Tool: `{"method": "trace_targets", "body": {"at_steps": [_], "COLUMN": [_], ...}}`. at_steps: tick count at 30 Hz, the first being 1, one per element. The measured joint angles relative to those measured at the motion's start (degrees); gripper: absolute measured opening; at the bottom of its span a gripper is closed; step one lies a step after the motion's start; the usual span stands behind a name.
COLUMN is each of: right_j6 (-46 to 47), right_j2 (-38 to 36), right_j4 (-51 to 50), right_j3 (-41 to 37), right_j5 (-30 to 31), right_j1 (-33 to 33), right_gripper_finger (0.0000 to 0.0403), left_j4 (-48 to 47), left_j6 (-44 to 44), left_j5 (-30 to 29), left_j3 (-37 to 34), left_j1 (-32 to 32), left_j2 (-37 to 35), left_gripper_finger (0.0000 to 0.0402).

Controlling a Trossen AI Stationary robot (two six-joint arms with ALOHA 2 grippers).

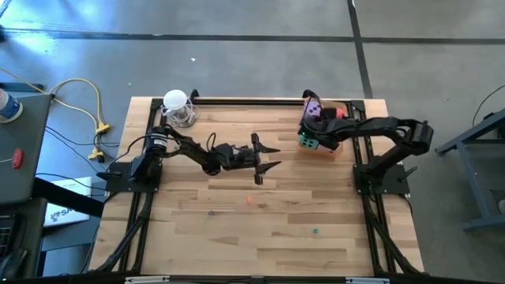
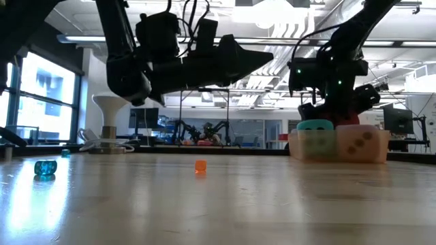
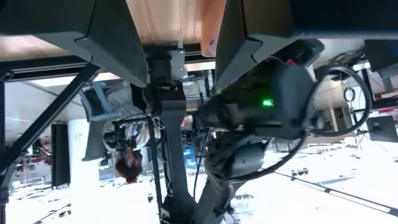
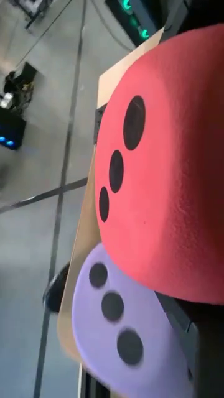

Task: Pick & Place Dice
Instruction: Put the red large die into the orange bin

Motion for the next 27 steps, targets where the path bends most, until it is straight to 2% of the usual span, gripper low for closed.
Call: {"method": "trace_targets", "body": {"at_steps": [5, 11, 16, 21, 27], "right_j6": [1.04, 0.83, 1.75, 5.57, 6.69], "right_j2": [-2.04, -2.98, -0.15, 2.61, 2.63], "right_j4": [-0.80, -0.81, -0.76, -0.94, -0.97], "right_j3": [0.00, 0.00, 0.00, -0.02, -0.02], "right_j5": [6.05, 9.49, 7.19, 5.73, 3.53], "right_j1": [2.47, 0.24, -0.20, 2.42, 5.42], "right_gripper_finger": [0.0398, 0.0398, 0.0398, 0.0398, 0.0398], "left_j4": [-0.02, -1.34, -1.95, -1.99, -2.17], "left_j6": [0.13, 0.13, 0.15, 0.15, 0.15], "left_j5": [0.00, 0.02, 0.02, 0.02, 0.02], "left_j3": [0.00, 0.00, 0.00, 0.00, 0.00], "left_j1": [0.02, 0.02, 0.02, 0.02, 0.02], "left_j2": [0.00, 0.00, 0.00, 0.00, 0.00], "left_gripper_finger": [0.0182, 0.0182, 0.0182, 0.0182, 0.0182]}}
